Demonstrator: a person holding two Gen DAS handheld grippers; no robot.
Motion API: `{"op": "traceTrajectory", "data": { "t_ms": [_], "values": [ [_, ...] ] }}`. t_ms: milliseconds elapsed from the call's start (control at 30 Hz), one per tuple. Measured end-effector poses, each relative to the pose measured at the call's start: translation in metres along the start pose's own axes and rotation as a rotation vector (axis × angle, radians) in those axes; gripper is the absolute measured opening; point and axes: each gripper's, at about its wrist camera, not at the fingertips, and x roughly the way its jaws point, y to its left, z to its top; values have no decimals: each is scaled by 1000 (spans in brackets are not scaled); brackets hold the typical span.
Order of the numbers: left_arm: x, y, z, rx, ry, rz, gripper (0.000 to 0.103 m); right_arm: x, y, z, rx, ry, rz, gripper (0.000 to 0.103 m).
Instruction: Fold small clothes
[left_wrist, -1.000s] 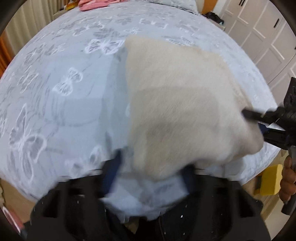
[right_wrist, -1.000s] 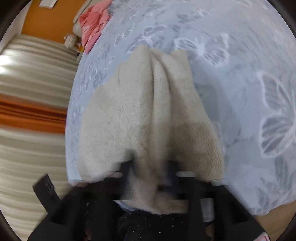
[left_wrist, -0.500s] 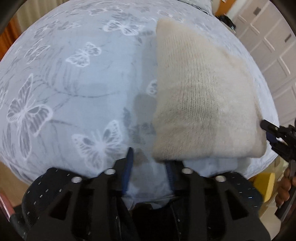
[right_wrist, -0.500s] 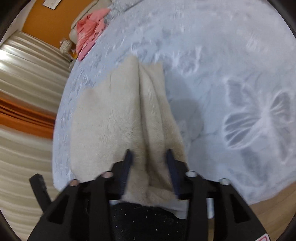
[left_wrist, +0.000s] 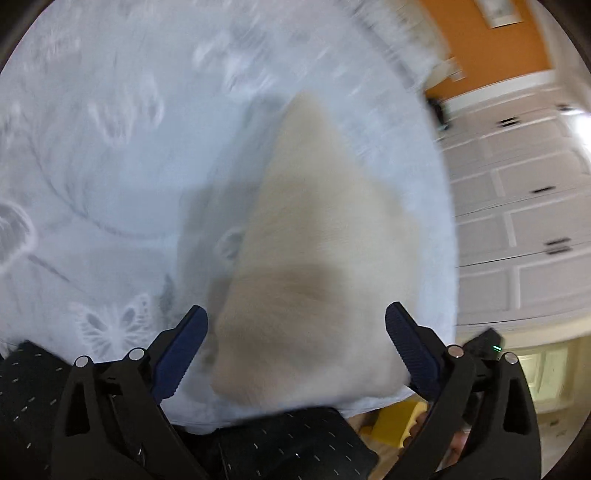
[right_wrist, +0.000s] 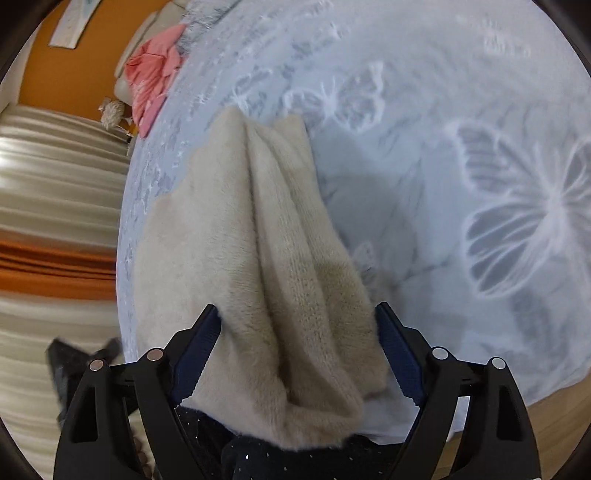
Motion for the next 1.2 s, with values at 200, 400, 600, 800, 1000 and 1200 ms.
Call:
{"op": "traceTrajectory", "data": {
  "t_ms": [200, 400, 600, 800, 1000, 1200],
  "values": [
    [21, 20, 1, -160, 65, -84, 57, 13, 20, -4, -21, 31, 55, 40],
    [-62, 9, 10, -100, -64, -161, 47, -43, 98, -16, -239, -53, 171, 33],
    [-57, 47, -32, -30, -7, 93, 50, 41, 67, -64, -277, 164, -115, 60],
    [-62, 35, -55, 105, -103, 179, 57, -15, 96, -71, -264, -60, -121, 65],
    [-61, 27, -43, 126, -107, 213, 58, 24, 131, -44, -362, -31, -195, 72],
    [-66, 17, -40, 197, -126, 261, 59, 25, 144, -33, -354, -70, -141, 16]
  ]
}}
